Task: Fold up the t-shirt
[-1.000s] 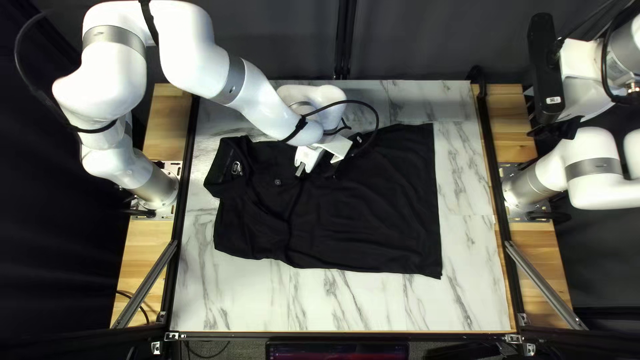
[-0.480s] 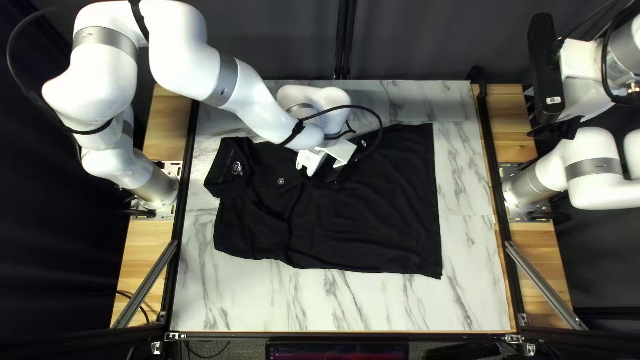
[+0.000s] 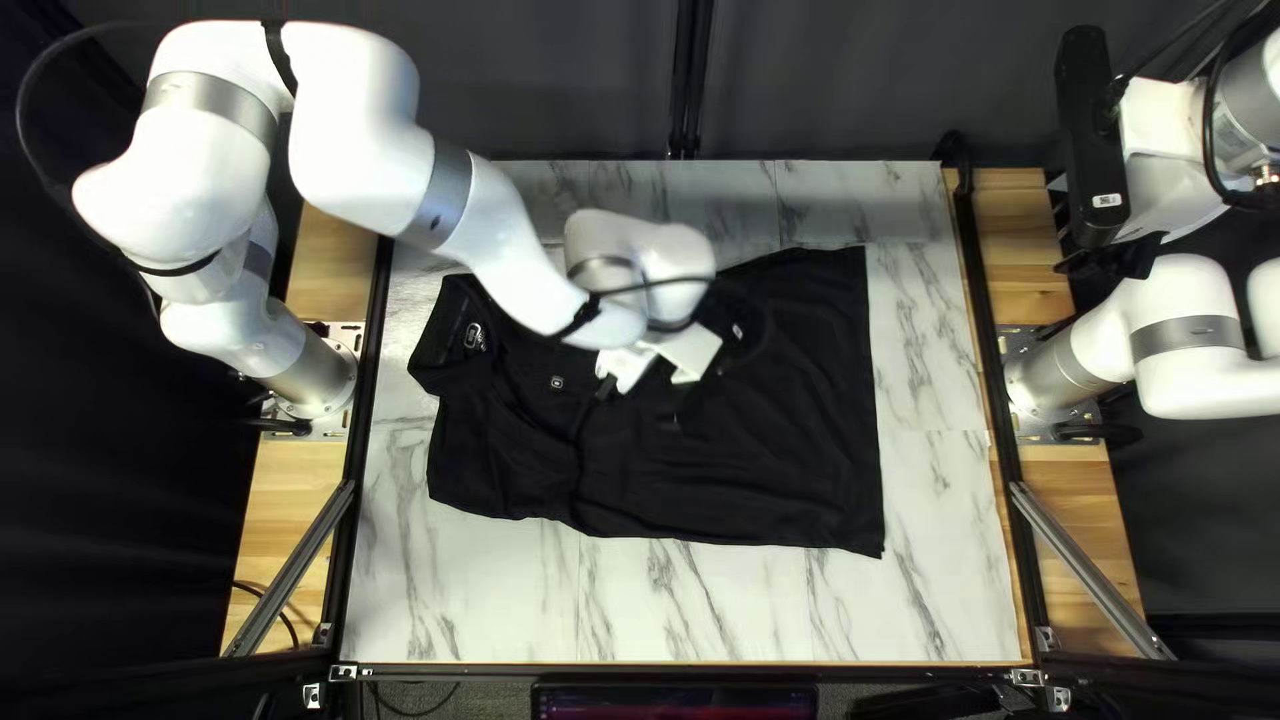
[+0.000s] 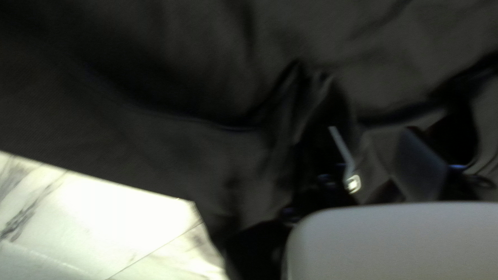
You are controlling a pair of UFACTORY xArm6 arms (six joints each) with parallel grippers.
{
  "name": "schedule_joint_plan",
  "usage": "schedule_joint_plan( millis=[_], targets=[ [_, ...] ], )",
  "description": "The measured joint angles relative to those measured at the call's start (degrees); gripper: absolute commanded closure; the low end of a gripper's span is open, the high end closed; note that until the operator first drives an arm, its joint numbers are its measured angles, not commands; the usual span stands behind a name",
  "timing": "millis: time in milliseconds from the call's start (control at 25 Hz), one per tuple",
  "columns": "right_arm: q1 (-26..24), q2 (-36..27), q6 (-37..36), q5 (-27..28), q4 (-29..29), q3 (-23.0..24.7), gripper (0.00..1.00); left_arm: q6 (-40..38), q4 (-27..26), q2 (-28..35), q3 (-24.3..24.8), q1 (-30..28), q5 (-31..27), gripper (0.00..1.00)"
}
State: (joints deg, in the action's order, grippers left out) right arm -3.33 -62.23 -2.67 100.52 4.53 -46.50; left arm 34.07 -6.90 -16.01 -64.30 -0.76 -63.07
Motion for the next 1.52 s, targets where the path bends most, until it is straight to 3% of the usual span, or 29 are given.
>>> schedule_joint_plan(
  millis=[200,440,1520],
  targets=[
    [0.0,0.0,0.0,0.0,0.0,0.0,0.0,-3.9,2.8,4.8,3.2,0.4,0.1,0.0],
    [0.0,0.0,0.0,0.0,0.0,0.0,0.0,-10.4,5.2,6.9,8.9,2.7,10.4,0.0],
    [0.0,0.0,0.0,0.0,0.0,0.0,0.0,-11.0,5.4,7.0,9.2,2.9,11.2,0.0]
  ],
)
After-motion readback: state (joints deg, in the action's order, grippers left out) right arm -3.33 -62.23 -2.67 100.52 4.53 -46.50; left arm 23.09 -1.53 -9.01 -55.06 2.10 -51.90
